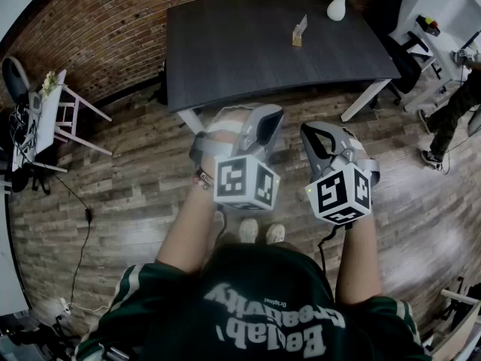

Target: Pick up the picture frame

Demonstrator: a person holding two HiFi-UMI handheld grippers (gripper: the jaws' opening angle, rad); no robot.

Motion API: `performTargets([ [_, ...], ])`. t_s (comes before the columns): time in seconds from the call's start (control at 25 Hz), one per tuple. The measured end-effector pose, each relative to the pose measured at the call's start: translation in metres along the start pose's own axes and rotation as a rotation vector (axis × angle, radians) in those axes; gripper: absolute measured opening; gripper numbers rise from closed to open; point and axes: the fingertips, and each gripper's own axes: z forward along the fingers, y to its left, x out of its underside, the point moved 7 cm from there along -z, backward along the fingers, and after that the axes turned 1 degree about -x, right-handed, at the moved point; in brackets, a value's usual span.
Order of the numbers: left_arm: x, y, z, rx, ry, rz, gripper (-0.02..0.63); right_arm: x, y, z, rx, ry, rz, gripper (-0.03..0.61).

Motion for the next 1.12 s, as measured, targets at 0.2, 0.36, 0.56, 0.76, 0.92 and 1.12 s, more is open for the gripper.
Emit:
performTargets([
  [0.2,0.001,0.003,0.001,-0.002,-0.002,0.001,0.000,0.000,-0.001,0.002,-0.002,0.001,-0.001,0.005],
  [0.36,0.001,0.003,-0.001,0.001,-0.009,0.004,0.000,-0.002,0.000,0.003,-0.004,0.004,-0.001,0.005],
  [0.56,0.004,0.003,-0.001,0.000,-0.008,0.007,0.002,-0.002,0.002,0.004,-0.003,0.007,0.000,0.005],
  [0.76,0.009,0.005,-0.001,0.001,-0.009,0.011,0.000,-0.002,0.003,0.009,0.001,0.013,0.005,0.005],
  [0.92,0.014,0.006,-0.002,0.001,-0.011,0.015,0.000,-0.003,0.006,0.011,0.003,0.018,0.013,0.005],
  [1.12,0.019,0.008,-0.003,0.005,-0.023,0.030,0.001,-0.007,0.010,0.016,0.010,0.023,0.018,0.005],
])
